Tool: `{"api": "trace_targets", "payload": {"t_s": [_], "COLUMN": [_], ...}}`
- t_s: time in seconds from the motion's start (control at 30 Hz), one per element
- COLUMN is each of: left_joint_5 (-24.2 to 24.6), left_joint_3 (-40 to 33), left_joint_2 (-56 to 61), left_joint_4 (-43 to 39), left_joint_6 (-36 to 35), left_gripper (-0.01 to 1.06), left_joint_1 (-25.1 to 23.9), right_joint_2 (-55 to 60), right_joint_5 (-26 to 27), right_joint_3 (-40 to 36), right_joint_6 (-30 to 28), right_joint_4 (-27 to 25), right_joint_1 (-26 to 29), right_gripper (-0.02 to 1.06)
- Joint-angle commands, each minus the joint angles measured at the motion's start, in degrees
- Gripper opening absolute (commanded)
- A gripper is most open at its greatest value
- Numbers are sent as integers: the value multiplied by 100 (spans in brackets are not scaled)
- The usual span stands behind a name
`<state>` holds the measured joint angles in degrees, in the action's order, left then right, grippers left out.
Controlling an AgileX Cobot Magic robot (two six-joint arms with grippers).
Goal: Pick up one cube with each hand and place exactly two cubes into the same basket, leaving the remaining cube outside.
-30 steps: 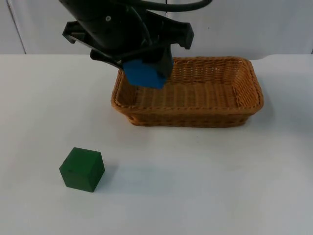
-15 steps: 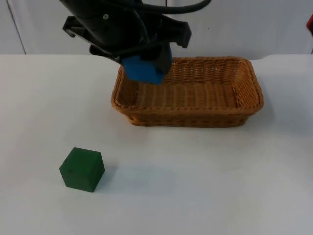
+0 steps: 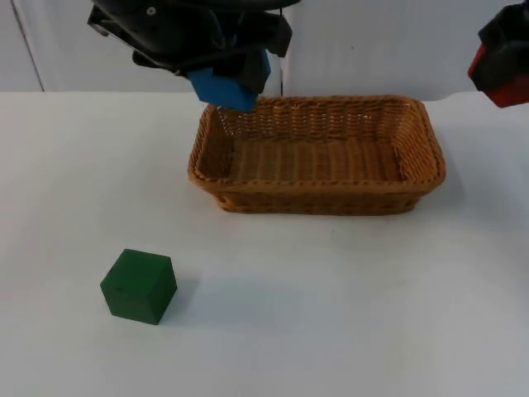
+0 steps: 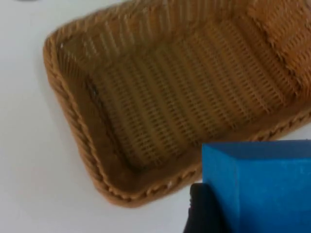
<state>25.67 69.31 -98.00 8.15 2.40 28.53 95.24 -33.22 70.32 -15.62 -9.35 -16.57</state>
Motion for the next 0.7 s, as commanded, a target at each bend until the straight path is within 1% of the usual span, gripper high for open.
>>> {"api": "trace_targets", "payload": {"t_s": [0.0, 0.17, 0.23, 0.27, 0.37, 0.43, 0.47, 0.6, 0.67], "left_joint_5": [-147, -79, -68, -68, -79, -79, -79, -120, -128], "left_joint_3": [42, 395, 659, 659, 989, 1185, 1185, 1466, 1506], "left_joint_2": [-110, -674, -974, -974, -1336, -1574, -1574, -1967, -2057], "left_joint_4": [81, 201, 201, 201, 137, 137, 137, 126, 116], "left_joint_6": [79, 402, 567, 567, 669, 867, 867, 1243, 1310], "left_gripper": [0, 0, 0, 0, 0, 0, 0, 0, 0], "left_joint_1": [-3, -3, -3, -3, -3, -3, -3, -3, -6], "right_joint_2": [84, 527, 858, 858, 1321, 1671, 1671, 2321, 2449], "right_joint_5": [7, -2, -150, -150, -299, -431, -431, -517, -517], "right_joint_3": [154, 648, 996, 996, 1486, 1884, 1884, 2597, 2720], "right_joint_6": [-31, -31, -31, -31, -31, -31, -31, -31, -31], "right_joint_4": [-42, -42, -150, -150, -325, -394, -394, -422, -459], "right_joint_1": [-28, -28, -28, -28, -28, -80, -80, -140, -140], "right_gripper": [0, 0, 0, 0, 0, 0, 0, 0, 0]}}
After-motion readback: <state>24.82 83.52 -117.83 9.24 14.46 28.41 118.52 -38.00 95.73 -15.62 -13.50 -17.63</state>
